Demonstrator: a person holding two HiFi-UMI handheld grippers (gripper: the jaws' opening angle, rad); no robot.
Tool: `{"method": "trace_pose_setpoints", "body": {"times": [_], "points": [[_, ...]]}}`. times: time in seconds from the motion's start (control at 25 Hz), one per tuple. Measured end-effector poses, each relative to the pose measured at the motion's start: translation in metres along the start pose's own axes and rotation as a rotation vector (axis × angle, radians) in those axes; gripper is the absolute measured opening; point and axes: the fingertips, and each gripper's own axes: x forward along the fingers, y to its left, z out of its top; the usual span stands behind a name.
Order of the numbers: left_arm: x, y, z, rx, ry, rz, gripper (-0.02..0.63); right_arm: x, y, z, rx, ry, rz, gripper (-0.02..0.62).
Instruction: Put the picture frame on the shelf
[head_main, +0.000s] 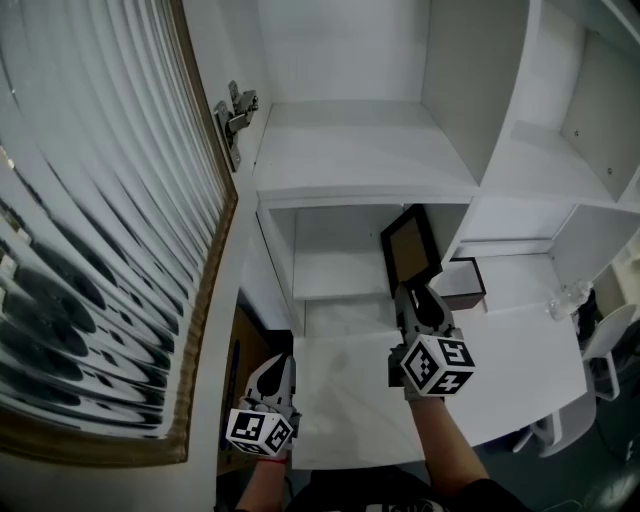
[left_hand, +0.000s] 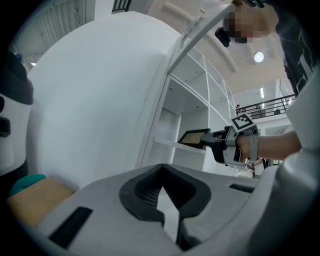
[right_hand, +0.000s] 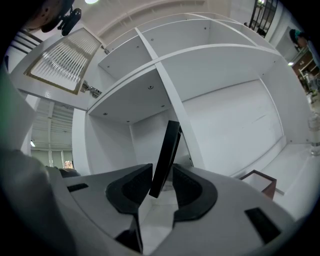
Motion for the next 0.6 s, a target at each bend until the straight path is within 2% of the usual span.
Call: {"method": "trace_pose_setpoints", "body": {"times": [0.4,0.6], "points": [[-0.001,-0.006,0.005,0.014,-0.006,-0.007,0.003,-0.026,-0.002,-0.019,-0.013,0.063,0.046,0.114],[0.005,-0.008,0.008,0.02,-0.014,-0.025,0.003,-0.038,0.002,-0.027,-0.08,0.08,0.085,0.11]]}}
